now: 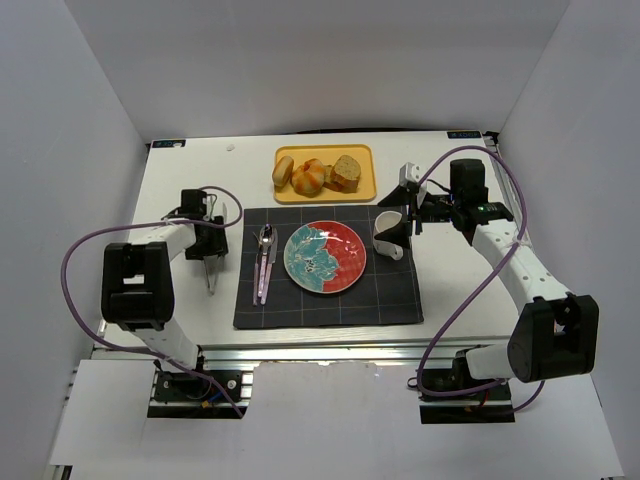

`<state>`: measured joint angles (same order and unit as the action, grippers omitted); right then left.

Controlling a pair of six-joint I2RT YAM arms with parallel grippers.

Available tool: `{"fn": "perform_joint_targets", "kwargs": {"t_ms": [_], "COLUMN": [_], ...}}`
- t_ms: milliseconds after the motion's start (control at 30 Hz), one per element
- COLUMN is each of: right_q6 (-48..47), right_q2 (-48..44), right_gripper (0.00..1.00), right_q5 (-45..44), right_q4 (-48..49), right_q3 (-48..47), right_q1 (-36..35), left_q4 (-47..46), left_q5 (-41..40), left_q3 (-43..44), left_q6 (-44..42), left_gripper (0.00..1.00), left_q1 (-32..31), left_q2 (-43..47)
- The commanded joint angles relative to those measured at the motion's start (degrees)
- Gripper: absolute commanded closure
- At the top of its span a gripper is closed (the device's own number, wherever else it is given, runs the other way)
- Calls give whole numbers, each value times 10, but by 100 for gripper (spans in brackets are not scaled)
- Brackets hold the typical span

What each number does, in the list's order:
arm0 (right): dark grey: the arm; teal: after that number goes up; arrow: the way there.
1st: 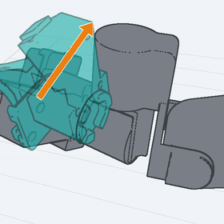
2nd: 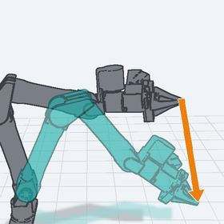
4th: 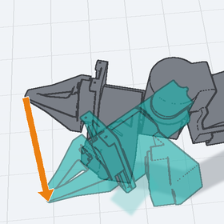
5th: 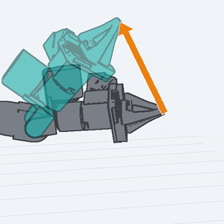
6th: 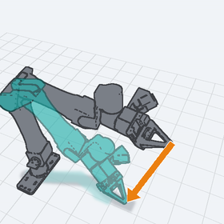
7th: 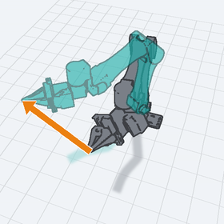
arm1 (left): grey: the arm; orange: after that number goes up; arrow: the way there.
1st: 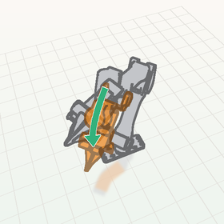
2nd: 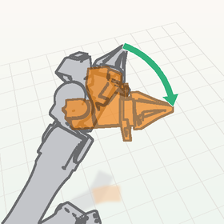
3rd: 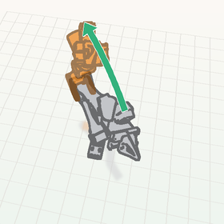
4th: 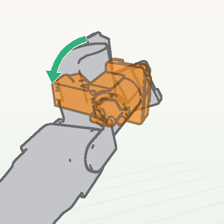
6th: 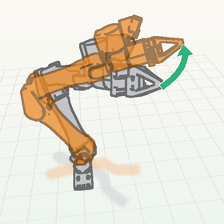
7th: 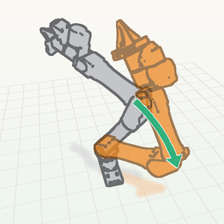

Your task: Place the bread

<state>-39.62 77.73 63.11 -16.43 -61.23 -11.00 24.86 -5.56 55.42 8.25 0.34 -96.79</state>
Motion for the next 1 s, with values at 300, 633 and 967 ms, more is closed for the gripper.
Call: {"fn": "perform_joint_targets", "kwargs": {"t_ms": [300, 633, 967], "right_q6": [3, 4, 2], "right_q2": [-14, -25, -29], "right_gripper": [11, 11, 11], "right_q5": [-10, -10, 0], "right_q4": [9, 4, 3], "right_q3": [1, 8, 18], "right_q1": [6, 15, 24], "left_q4": [-19, -124, -29], "left_q5": [51, 168, 139], "left_q3": [-24, 59, 269], "left_q6": [25, 211, 150], "left_gripper": [75, 57, 47], "left_q1": [36, -61, -123], "left_q2": [47, 116, -14]}}
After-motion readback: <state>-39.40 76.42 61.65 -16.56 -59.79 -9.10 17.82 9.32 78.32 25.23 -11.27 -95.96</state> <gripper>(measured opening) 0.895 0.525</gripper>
